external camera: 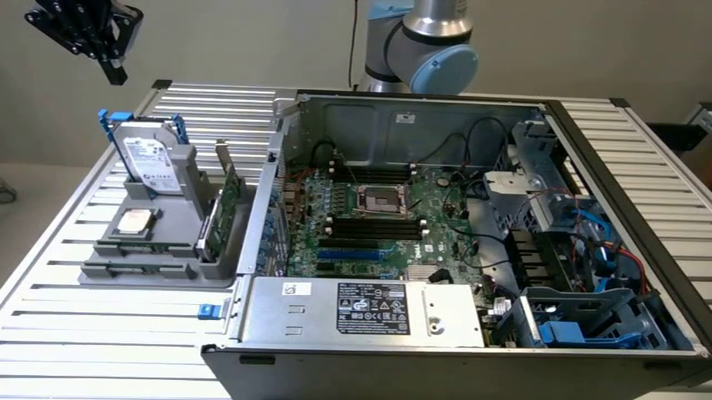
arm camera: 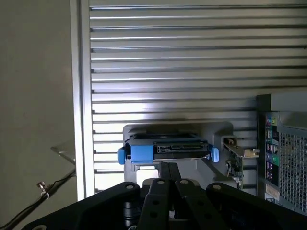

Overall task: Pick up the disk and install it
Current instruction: 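Pick up the disk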

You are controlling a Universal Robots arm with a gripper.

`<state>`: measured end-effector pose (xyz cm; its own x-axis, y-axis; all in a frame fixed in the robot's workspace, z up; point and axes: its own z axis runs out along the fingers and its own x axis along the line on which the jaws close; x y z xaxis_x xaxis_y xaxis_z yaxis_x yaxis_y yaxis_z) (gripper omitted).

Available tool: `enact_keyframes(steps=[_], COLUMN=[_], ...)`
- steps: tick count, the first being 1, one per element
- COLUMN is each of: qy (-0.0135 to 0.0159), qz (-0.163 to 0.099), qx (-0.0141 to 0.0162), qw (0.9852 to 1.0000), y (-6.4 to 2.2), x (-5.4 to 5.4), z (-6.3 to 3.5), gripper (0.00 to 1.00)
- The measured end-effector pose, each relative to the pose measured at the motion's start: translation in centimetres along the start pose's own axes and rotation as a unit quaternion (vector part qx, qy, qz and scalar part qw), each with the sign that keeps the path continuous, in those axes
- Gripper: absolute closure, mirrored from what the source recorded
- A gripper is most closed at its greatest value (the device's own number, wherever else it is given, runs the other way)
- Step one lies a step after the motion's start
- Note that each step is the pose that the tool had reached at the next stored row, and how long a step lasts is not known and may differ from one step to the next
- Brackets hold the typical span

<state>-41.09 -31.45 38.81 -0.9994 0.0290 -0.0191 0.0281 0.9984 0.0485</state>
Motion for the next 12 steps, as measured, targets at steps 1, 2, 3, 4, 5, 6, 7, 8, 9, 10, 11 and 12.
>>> enact_keyframes(steps=[1,2,3,4,5,6,7,8,9,10,11,12], qy=[0.0004,0.0008,0.0012,0.0017,0.0022,0.0026,0.0030,0.0035,0.0039,0.0043,0.0048,0.0052], qz=[-0.008,-0.018,-0.027,-0.036,-0.045,-0.054,-0.063,-0.073,-0.081,-0.090,-0.099,-0.108], qx=[-0.0001,-0.0003,-0.0005,-0.0006,-0.0008,-0.0010,-0.0012,-0.0013,-0.0015,-0.0017,-0.0019,-0.0020], qw=[1.0000,0.9998,0.9996,0.9994,0.9990,0.9985,0.9980,0.9974,0.9967,0.9959,0.9950,0.9941], y=[0.01,0.01,0.02,0.03,0.03,0.02,0.02,0.03,0.03,0.03,0.03,0.02], x=[0.00,0.00,0.00,0.00,0.00,0.00,0.00,0.00,0.00,0.00,0.00,0.00], z=[0.00,0.00,0.00,0.00,0.00,0.01,0.01,0.01,0.01,0.02,0.02,0.02], gripper=[0.89,0.89,0.89,0.89,0.89,0.89,0.89,0.89,0.89,0.89,0.89,0.89])
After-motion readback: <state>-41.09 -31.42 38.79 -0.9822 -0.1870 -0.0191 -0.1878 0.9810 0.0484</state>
